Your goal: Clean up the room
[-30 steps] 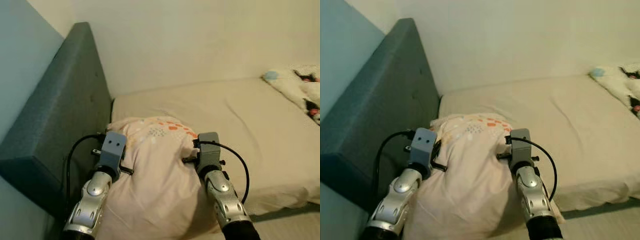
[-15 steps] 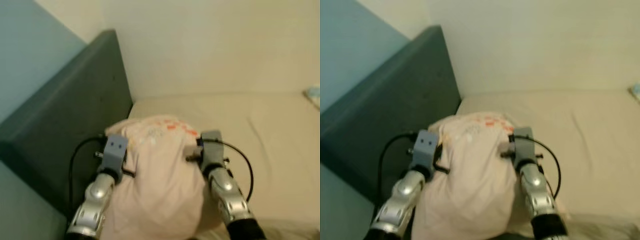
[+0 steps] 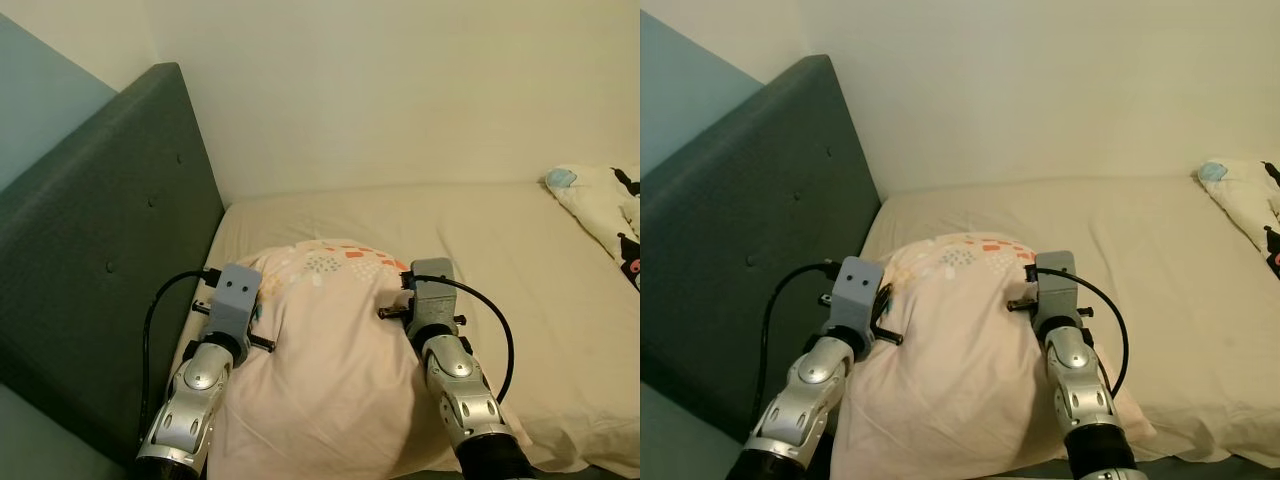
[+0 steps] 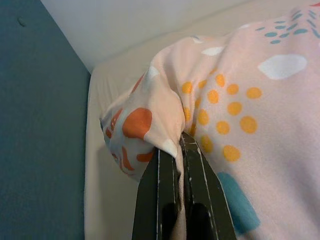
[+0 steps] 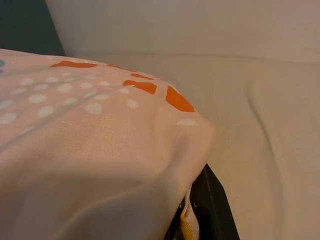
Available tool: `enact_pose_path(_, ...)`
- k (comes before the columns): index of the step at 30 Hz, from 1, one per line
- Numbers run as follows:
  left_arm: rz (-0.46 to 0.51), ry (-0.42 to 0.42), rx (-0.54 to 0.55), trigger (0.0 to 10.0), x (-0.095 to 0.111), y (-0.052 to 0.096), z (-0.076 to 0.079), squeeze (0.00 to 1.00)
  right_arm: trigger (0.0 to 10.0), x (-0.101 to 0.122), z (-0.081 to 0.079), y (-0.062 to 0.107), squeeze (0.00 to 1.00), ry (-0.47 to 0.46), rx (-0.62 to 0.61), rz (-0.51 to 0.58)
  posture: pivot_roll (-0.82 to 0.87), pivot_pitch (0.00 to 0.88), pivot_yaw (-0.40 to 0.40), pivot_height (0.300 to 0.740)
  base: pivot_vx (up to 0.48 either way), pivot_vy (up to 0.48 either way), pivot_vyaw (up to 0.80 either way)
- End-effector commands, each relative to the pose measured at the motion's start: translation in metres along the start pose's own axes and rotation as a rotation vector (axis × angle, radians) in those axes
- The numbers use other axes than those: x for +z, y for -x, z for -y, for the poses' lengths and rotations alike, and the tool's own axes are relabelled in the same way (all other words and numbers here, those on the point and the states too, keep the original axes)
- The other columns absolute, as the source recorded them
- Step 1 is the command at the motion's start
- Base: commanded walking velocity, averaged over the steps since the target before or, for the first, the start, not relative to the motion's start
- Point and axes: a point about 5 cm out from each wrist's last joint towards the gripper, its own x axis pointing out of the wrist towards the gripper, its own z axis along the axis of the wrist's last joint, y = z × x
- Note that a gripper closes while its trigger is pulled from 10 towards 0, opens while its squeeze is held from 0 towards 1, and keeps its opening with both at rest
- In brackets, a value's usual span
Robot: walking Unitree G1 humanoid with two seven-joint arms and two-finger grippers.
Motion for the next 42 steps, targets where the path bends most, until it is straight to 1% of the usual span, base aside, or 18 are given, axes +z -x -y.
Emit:
enact_pose_path(1, -0.011, 0.006, -0.031, 10.0, 0.0012, -0.0022, 0.0011, 0.0, 10.0, 0.0059, -0.0103, -0.0002, 0.0, -0.012, 0.036, 0.041, -0.06, 0.053, 0.057, 0.739, 0.0, 0.48, 0.0)
enact_pose_path(7, 0.005, -0.02, -0.023, 10.0, 0.0029, -0.002, 0.0004, 0.0, 10.0, 0.0051, -0.0108, 0.0006, 0.0, -0.014, 0.036, 0.039, -0.06, 0.053, 0.058, 0.739, 0.0, 0.48, 0.0)
enact_pose_path(13, 0.021, -0.013, -0.004, 10.0, 0.0048, -0.0021, 0.0003, 0.0, 10.0, 0.0046, -0.0114, 0.0014, 0.0, -0.022, 0.039, 0.039, -0.06, 0.06, 0.057, 0.739, 0.0, 0.0, 0.0)
enact_pose_path(17, 0.013, -0.018, 0.012, 10.0, 0.0039, -0.0013, -0.0021, 0.0, 10.0, 0.0059, -0.0112, 0.001, 0.0, -0.006, 0.044, 0.042, -0.06, 0.065, 0.054, 0.739, 0.0, 0.0, 0.0)
enact_pose_path(20, 0.009, 0.01, 0.021, 10.0, 0.0032, -0.0004, -0.0029, 0.0, 10.0, 0.0064, -0.0114, 0.0005, 0.0, 0.01, 0.049, 0.042, -0.06, 0.068, 0.05, 0.739, 0.0, 0.0, 0.0)
enact_pose_path(24, 0.008, 0.009, 0.021, 10.0, 0.003, -0.0002, -0.0029, 0.0, 10.0, 0.0066, -0.0118, 0.0003, 0.0, 0.016, 0.051, 0.042, -0.06, 0.07, 0.048, 0.739, 0.0, 0.0, 0.0)
enact_pose_path(27, 0.009, -0.007, 0.021, 10.0, 0.0027, -0.0001, -0.0026, 0.0, 10.0, 0.0063, -0.0125, 0.0003, 0.0, 0.021, 0.06, 0.039, -0.06, 0.07, 0.048, 0.739, 0.0, 0.0, 0.0)
enact_pose_path(29, 0.008, -0.011, 0.021, 10.0, 0.0026, -0.0002, -0.002, 0.0, 10.0, 0.0066, -0.0132, 0.0, 0.0, 0.047, 0.07, 0.038, -0.06, 0.071, 0.048, 0.739, 0.0, 0.0, 0.8)
enact_pose_path(31, 0.007, -0.011, 0.021, 10.0, 0.0026, -0.0002, -0.0017, 0.0, 10.0, 0.0068, -0.0136, 0.0, 0.0, 0.053, 0.072, 0.038, -0.06, 0.07, 0.047, 0.739, 0.0, 0.0, 0.8)
enact_pose_path(37, 0.003, -0.012, 0.021, 10.0, 0.0022, -0.0004, -0.0007, 0.0, 10.0, 0.0068, -0.0129, 0.0003, 0.0, 0.051, 0.071, 0.038, -0.06, 0.074, 0.048, 0.739, 0.0, 0.0, 0.8)
enact_pose_path(42, -0.011, 0.005, 0.019, 10.0, 0.0007, -0.0002, -0.0007, 0.0, 10.0, 0.0068, -0.0117, 0.0003, 0.0, 0.057, 0.07, 0.037, -0.06, 0.078, 0.049, 0.739, 0.0, 0.0, 0.8)
